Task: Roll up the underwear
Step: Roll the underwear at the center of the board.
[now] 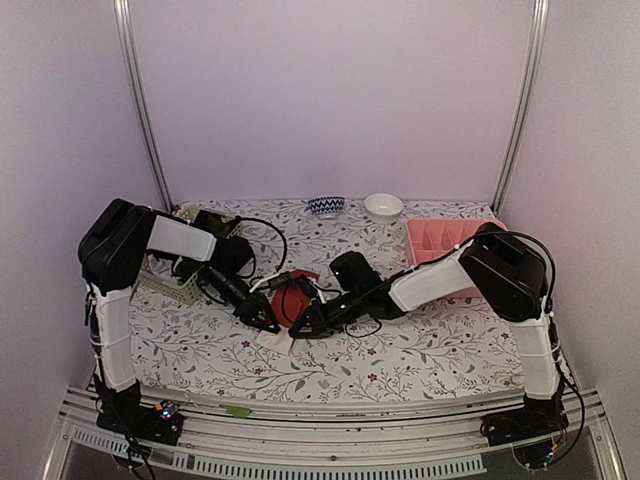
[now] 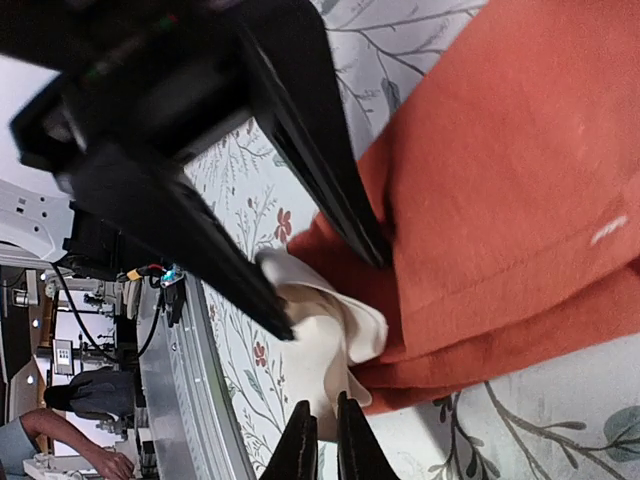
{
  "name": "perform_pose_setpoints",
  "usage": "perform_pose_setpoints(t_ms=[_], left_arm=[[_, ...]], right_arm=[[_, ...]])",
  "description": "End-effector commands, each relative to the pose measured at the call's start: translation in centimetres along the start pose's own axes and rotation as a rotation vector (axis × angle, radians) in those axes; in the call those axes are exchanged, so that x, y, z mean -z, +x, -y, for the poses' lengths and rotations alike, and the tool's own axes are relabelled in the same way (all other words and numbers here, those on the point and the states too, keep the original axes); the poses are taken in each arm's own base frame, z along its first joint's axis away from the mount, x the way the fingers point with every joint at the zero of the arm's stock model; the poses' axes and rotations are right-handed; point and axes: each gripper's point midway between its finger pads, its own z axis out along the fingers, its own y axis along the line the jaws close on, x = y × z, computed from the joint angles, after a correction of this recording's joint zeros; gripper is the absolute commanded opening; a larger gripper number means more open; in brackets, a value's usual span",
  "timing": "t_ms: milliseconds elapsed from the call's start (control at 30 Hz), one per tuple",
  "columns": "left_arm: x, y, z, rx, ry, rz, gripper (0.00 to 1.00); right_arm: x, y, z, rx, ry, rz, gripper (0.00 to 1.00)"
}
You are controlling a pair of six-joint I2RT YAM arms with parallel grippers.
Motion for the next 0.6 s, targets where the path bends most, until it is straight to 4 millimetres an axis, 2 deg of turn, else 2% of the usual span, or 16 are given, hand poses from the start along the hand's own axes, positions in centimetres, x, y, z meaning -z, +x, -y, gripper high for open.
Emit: perform_pose_setpoints(t_ms=[0,133,367,433,567], left_arm=[[4.9,-3.4,1.5,-0.231,-0.124,0.133,0.45],[6.4,-2.0,2.9,-0.428,-0.251,0.109,0.52],[5.7,2.3,3.7,-0.739,-0.382,0.004,0.51],[5.0,2.8,3.6,-0.832,-0.428,-0.046,0.5],[3.9,1.9,3.2,-0.988,-0.548,-0.093,0.49]], right_arm=[[-1.4,3.5,2.9,-0.111,0.051,-0.116,0.1],[-1.5,3.7,3.2,-0.117,0.063,-0.121,0.09],[-1.4,3.3,3.0,-0.106,0.066,-0.117,0.09],[-1.3,3.2,2.8,-0.102,0.064,-0.115,0.09],[-1.0,2.7,2.0,-0.088,0.058,-0.105,0.11]])
